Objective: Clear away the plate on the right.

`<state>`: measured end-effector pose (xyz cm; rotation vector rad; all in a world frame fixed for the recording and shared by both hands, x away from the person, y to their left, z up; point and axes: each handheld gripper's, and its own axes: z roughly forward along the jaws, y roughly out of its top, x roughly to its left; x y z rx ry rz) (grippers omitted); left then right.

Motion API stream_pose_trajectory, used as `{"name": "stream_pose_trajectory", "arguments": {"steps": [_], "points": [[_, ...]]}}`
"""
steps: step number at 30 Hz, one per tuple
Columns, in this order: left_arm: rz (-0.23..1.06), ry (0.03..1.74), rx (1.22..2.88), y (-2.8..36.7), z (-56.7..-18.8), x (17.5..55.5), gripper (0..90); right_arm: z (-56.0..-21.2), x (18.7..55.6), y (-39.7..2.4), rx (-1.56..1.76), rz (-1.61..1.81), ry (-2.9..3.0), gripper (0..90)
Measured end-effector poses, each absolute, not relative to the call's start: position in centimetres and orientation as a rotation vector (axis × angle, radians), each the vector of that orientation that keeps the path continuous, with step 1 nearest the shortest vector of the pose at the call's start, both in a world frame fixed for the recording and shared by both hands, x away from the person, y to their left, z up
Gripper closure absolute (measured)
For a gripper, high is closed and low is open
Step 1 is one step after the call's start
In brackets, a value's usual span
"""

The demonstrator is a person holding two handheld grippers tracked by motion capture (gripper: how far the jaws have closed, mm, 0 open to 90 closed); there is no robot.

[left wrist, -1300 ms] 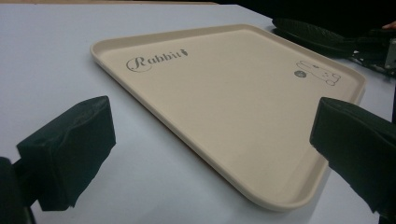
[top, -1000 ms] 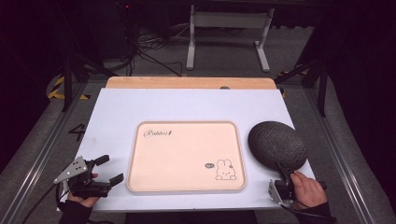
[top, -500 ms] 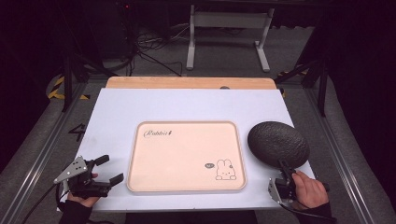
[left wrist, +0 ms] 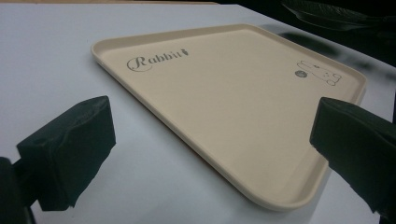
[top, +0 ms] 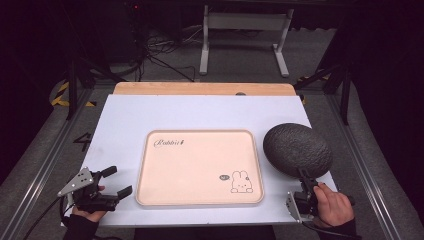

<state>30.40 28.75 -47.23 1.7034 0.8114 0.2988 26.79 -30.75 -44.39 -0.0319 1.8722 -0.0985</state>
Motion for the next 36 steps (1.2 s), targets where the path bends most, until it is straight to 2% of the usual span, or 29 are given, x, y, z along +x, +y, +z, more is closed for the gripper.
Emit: {"name": "stream_pose_trajectory", "arguments": {"steps": [16,36], "points": [[0.303,0.813,1.703,28.8,-47.2,30.3,0.8,-42.3,26.5,-26.7,-0.139,-0.004,1.822,82.7],[0.306,0.832,1.703,28.8,-47.3,30.2,0.7,-41.4,27.1,-21.3,-0.290,0.121,1.802,82.5]]}}
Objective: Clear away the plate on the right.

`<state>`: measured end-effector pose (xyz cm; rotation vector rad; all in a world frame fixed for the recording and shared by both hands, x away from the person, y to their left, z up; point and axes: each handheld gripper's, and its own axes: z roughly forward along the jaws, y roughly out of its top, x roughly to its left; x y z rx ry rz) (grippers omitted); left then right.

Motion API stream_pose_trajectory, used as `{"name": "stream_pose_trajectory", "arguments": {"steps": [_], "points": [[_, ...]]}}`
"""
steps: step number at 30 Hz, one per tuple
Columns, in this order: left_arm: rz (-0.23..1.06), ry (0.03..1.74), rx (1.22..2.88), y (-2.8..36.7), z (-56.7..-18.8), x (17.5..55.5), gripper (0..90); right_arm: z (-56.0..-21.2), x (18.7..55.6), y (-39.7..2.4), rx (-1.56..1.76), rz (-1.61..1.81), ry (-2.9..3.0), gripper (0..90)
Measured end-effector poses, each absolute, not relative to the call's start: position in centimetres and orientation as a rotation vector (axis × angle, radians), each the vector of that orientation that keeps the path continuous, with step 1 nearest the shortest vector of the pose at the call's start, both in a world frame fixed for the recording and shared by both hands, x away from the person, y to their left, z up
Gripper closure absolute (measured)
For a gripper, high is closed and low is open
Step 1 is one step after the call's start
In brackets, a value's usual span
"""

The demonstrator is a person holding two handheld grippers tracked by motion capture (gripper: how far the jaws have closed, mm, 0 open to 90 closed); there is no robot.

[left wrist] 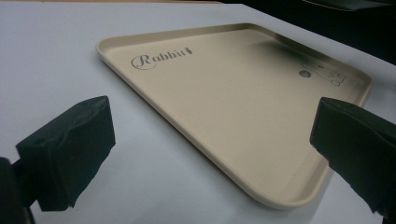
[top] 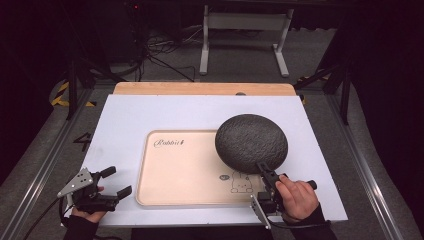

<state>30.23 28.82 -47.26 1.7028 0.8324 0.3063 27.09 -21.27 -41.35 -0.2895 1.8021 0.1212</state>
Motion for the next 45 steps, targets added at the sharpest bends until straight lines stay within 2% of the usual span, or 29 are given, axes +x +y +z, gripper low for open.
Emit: {"name": "stream_pose_trajectory", "arguments": {"steps": [24,45], "points": [[0.292,0.831,1.713,28.8,-47.2,30.4,0.8,-40.8,27.3,-16.2,-0.416,0.227,1.794,82.0],[0.290,0.830,1.713,28.8,-47.2,30.4,0.8,-41.9,27.9,-13.0,-0.479,0.302,1.847,81.8]]}}
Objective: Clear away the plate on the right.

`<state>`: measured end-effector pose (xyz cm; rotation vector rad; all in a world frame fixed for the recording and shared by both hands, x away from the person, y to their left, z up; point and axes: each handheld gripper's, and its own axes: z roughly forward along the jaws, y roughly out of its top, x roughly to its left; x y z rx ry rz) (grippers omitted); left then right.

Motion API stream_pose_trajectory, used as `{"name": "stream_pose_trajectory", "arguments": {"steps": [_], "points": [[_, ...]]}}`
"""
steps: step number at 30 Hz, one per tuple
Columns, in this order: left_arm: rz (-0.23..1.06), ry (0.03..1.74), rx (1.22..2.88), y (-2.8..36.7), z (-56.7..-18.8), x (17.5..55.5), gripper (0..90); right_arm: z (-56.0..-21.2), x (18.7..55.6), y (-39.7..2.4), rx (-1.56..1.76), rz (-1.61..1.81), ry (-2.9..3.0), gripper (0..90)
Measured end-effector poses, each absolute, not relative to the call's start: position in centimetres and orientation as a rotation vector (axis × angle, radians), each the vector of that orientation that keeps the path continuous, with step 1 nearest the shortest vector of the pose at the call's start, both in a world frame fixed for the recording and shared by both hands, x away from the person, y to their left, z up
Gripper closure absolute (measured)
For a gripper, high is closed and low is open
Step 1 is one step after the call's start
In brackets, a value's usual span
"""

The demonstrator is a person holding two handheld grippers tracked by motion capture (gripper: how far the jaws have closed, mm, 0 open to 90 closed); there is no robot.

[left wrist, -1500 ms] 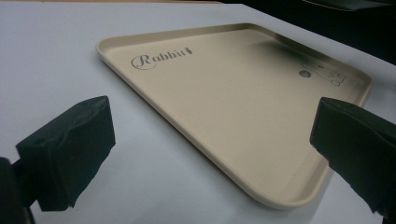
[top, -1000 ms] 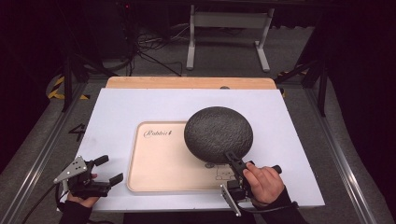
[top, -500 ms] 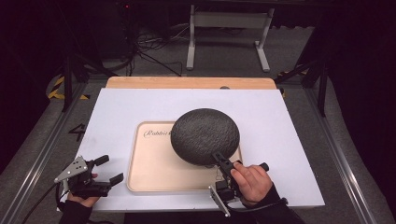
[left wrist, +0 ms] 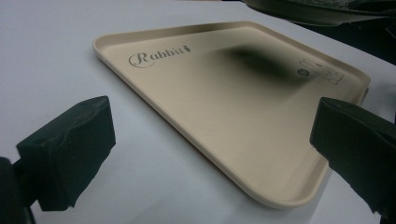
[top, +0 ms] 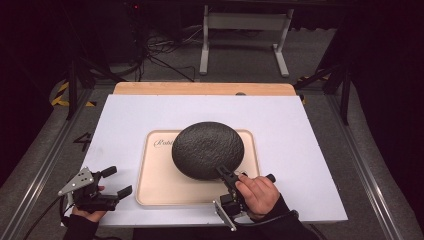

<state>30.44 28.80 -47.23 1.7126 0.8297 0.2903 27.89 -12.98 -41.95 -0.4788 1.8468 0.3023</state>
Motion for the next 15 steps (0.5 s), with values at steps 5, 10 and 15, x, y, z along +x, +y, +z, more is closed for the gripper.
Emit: {"name": "stream_pose_trajectory", "arguments": {"steps": [5,10,15], "points": [[0.291,0.828,1.713,28.8,-47.2,30.5,0.8,-42.5,28.0,-12.6,-0.487,0.308,1.871,81.7],[0.291,0.828,1.713,28.8,-47.2,30.5,0.8,-42.9,28.1,-12.2,-0.494,0.312,1.887,81.7],[0.291,0.829,1.713,28.8,-47.2,30.4,0.8,-43.3,28.2,-12.0,-0.490,0.315,1.908,81.7]]}}
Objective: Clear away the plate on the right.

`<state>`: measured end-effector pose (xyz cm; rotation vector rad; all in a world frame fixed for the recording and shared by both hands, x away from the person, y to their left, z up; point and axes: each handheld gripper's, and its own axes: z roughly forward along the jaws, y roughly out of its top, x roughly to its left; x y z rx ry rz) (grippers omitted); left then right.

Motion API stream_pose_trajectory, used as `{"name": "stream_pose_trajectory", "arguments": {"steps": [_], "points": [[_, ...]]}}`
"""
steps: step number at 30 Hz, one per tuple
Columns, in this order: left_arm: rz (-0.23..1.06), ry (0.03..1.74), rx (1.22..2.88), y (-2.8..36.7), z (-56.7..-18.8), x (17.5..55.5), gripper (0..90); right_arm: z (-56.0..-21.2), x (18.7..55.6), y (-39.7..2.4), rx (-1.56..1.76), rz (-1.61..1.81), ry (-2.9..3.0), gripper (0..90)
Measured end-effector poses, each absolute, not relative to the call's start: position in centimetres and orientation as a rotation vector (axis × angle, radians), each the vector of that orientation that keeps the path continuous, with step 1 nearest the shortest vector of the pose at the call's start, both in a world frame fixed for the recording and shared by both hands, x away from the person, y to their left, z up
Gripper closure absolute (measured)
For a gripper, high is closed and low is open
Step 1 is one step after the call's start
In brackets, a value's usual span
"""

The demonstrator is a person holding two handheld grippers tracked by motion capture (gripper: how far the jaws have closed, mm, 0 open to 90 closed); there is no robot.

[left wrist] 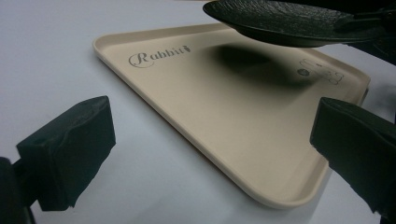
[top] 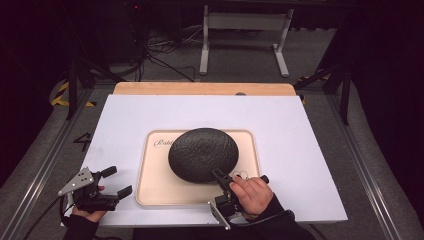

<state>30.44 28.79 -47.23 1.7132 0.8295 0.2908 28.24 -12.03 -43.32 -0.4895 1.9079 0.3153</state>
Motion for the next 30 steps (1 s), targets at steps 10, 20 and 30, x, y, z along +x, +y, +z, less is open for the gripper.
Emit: {"name": "stream_pose_trajectory", "arguments": {"steps": [10,20,30], "points": [[0.292,0.828,1.713,28.8,-47.2,30.5,0.8,-44.1,28.6,-11.7,-0.494,0.317,1.943,81.7],[0.291,0.830,1.713,28.8,-47.2,30.4,0.8,-44.6,28.9,-11.5,-0.495,0.310,1.974,81.5],[0.292,0.830,1.713,28.8,-47.2,30.4,0.8,-45.0,29.1,-11.5,-0.498,0.308,1.986,80.8]]}}
